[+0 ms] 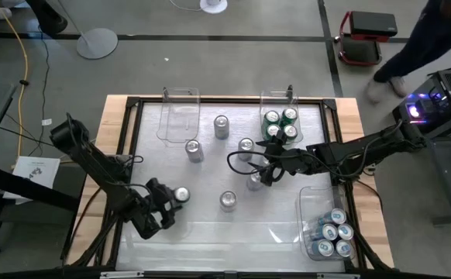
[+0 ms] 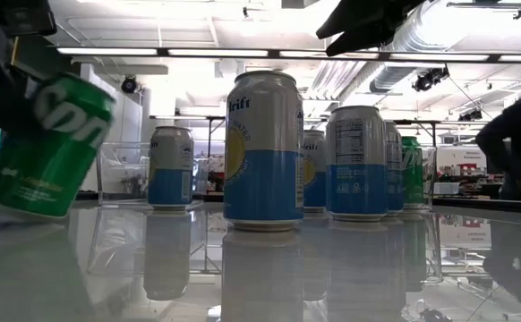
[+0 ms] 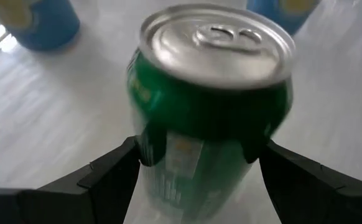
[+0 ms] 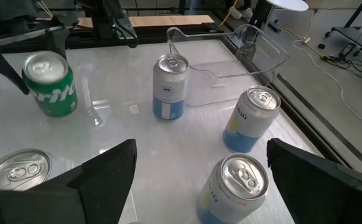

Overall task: Sort soda cans
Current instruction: Put the green soda can into the top right transparent bin

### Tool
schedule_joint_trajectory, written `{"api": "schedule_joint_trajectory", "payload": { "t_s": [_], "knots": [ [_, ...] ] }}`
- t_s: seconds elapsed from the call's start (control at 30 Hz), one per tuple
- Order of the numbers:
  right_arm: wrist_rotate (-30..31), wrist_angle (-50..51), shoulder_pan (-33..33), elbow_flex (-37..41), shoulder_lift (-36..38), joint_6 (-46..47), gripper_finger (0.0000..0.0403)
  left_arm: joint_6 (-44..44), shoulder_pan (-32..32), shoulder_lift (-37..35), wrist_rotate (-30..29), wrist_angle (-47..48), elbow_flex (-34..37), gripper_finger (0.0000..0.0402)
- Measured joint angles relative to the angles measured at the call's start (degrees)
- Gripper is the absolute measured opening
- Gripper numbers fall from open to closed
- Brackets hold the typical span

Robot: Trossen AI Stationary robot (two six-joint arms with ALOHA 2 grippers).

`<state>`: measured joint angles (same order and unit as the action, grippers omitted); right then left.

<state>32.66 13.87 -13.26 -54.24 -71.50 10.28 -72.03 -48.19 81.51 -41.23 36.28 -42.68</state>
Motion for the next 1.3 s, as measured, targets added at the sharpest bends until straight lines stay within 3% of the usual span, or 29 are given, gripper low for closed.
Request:
{"api": "schedule_joint_trajectory", "payload": {
  "t_s": [0.2, 0.4, 0.6, 0.83, 1.0, 1.2, 1.3],
  "knots": [
    [-0.1, 0.0, 0.0, 0.0, 0.0, 0.2, 0.0346, 0.1, -0.2, 3.5, -6.4, -3.9, 0.0, 0.0303],
    [-0.1, 0.0, 0.0, 0.0, 0.0, 0.4, 0.0346, 0.8, 0.9, 8.6, -7.3, -4.8, 0.0, 0.0303],
    [-0.1, -0.1, 0.0, 0.0, 0.0, 0.4, 0.0346, 13.7, 3.9, 7.3, -8.1, -12.2, 0.0, 0.0303],
    [-0.1, -1.5, 0.0, 0.0, 0.0, 0.3, 0.0346, 33.4, 12.7, 4.8, -1.1, -16.4, 0.0, 0.0303],
    [-0.6, -1.8, 0.0, 0.0, 0.0, 0.5, 0.0346, 48.1, 21.7, 6.5, 10.6, -24.2, -0.1, 0.0303],
    [-2.9, -1.1, 0.0, 0.0, 0.0, 2.3, 0.0346, 52.0, 27.9, 8.3, 19.2, -23.9, -0.2, 0.0303],
    [-3.4, -0.8, 0.0, 0.0, 0.0, 2.8, 0.0346, 54.3, 28.5, 9.6, 20.0, -24.3, -0.3, 0.0303]
  ]
}}
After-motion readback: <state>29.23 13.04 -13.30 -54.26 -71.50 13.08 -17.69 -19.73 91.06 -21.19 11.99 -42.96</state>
